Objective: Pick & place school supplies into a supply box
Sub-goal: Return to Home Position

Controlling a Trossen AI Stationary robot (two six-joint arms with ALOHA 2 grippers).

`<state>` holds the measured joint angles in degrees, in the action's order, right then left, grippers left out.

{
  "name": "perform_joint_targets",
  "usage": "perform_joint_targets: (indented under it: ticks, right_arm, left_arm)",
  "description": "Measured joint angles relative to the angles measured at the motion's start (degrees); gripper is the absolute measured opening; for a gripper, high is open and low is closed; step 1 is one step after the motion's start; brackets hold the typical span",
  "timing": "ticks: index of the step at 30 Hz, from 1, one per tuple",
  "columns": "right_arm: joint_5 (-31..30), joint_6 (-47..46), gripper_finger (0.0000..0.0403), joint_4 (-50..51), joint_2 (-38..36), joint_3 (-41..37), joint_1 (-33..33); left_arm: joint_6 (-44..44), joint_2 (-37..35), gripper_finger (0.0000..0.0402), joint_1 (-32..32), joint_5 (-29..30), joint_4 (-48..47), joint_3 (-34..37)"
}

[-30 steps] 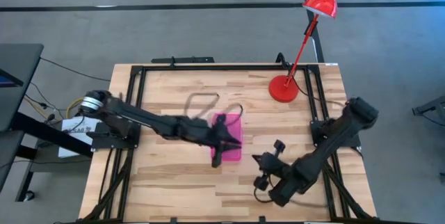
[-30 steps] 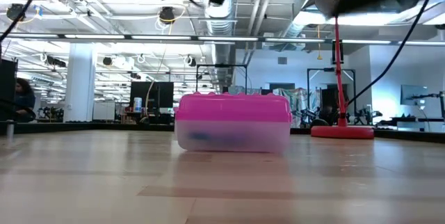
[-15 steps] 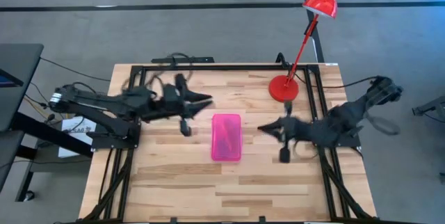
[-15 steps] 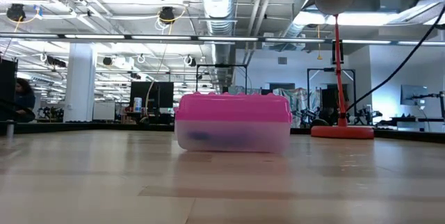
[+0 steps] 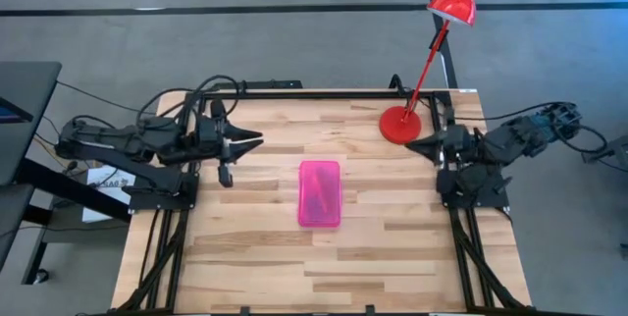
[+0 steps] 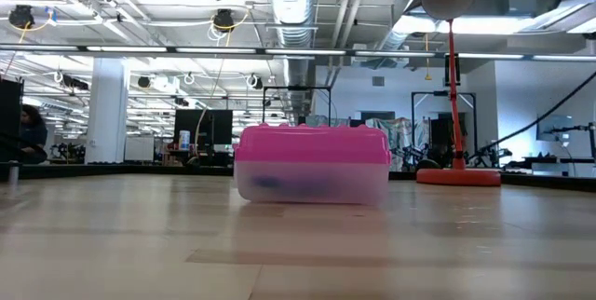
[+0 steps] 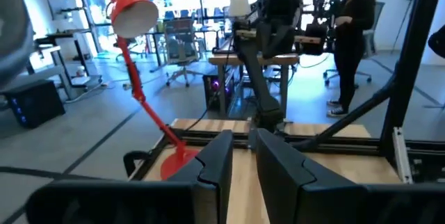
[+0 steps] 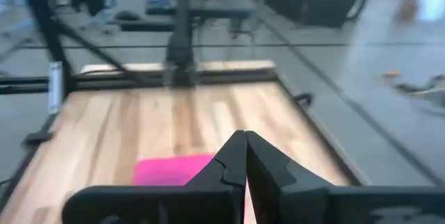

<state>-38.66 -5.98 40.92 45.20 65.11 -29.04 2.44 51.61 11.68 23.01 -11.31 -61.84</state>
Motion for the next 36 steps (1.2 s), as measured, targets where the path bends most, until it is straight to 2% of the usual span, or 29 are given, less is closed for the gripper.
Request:
perform_joint_targets:
  ticks: [4, 8, 13, 19, 22, 25, 29, 36]
  right_arm:
    - [7.3, -1.1, 0.0001, -4.6, -7.4, -8.9, 1.4]
    - [12.7, -2.8, 0.0001, -11.7, -15.5, -19.1, 3.9]
    - [15.9, -7.4, 0.0001, -13.9, -26.2, -29.6, 6.2]
    - [16.1, -7.0, 0.0001, -14.2, -38.5, -36.7, 8.7]
    - [16.0, -6.7, 0.0001, -13.4, -45.1, -39.2, 10.7]
    - [17.0, -7.5, 0.0001, -10.2, -45.0, -39.8, 12.9]
    - [20.8, -8.0, 0.0001, -13.5, -43.9, -41.8, 15.1]
    - [21.5, -9.0, 0.0001, -17.0, -44.9, -45.0, 18.1]
  left_arm:
    - [0.0, -3.8, 0.0059, 0.0, 1.0, 3.0, 6.1]
    - [-0.8, -8.1, 0.0059, -0.3, 1.8, 12.2, 14.9]
    - [-3.3, -13.5, 0.0059, -0.3, 1.7, 24.2, 25.4]
    - [-11.1, -18.7, 0.0059, -0.3, 2.0, 26.3, 34.6]
    - [-15.2, -21.0, 0.0059, -0.3, 4.1, 26.3, 38.2]
    - [-16.6, -23.1, 0.0059, -0.3, 5.0, 29.7, 42.0]
    - [-15.5, -25.0, 0.0059, -0.3, 4.9, 37.5, 46.5]
    - [-16.0, -26.6, 0.0059, -0.3, 6.3, 48.8, 53.7]
